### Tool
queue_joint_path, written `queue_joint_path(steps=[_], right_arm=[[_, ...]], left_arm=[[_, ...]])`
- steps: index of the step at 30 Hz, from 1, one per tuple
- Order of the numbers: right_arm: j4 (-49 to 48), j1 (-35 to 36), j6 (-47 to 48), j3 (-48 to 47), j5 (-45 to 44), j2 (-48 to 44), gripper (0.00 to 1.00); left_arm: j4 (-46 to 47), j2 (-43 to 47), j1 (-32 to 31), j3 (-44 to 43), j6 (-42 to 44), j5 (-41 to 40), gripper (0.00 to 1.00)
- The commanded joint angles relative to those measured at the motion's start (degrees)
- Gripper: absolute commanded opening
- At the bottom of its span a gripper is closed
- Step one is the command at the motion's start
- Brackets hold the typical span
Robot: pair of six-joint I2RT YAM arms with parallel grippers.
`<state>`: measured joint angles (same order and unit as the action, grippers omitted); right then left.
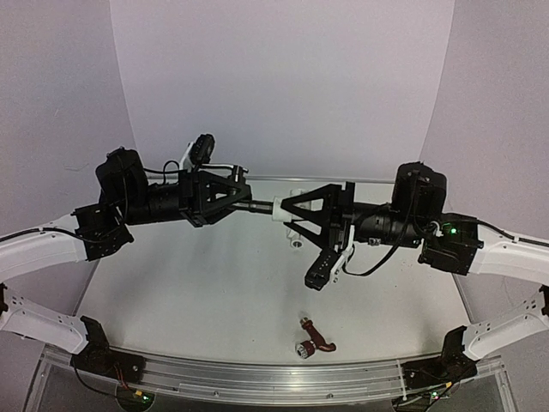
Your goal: Install the water faucets
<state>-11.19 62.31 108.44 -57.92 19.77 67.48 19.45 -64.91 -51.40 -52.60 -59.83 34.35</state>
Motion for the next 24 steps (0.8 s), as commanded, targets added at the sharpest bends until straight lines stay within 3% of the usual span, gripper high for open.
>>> queue_joint_path(steps=[1, 9, 14, 20, 24], right_arm=[[-2.38, 0.08, -16.34, -8.12, -1.43, 1.26, 0.32], [3.77, 0.03, -48.94, -14.42, -0.74, 2.47, 0.29], [5.24, 0.07, -74.13, -16.04, 0.91, 2.94, 0.26], [6.48, -1.28, -100.64, -17.89, 5.17, 4.70, 0.23], [6.43, -6.66, -122.69, -19.13, 13.10, 7.66, 0.21]], left_arm=[[1.04, -0.94, -0.46, -3.34, 6.41, 2.79, 0.00], [-0.18, 1.43, -0.53, -2.88, 17.80, 1.36, 0.00], [-3.65, 3.64, -0.56, -3.22, 28.34, 1.08, 0.00], [-9.03, 7.16, -1.27, -3.51, 40.65, 0.80, 0.00], [-13.16, 8.35, -1.90, -4.57, 46.06, -0.77, 0.00]])
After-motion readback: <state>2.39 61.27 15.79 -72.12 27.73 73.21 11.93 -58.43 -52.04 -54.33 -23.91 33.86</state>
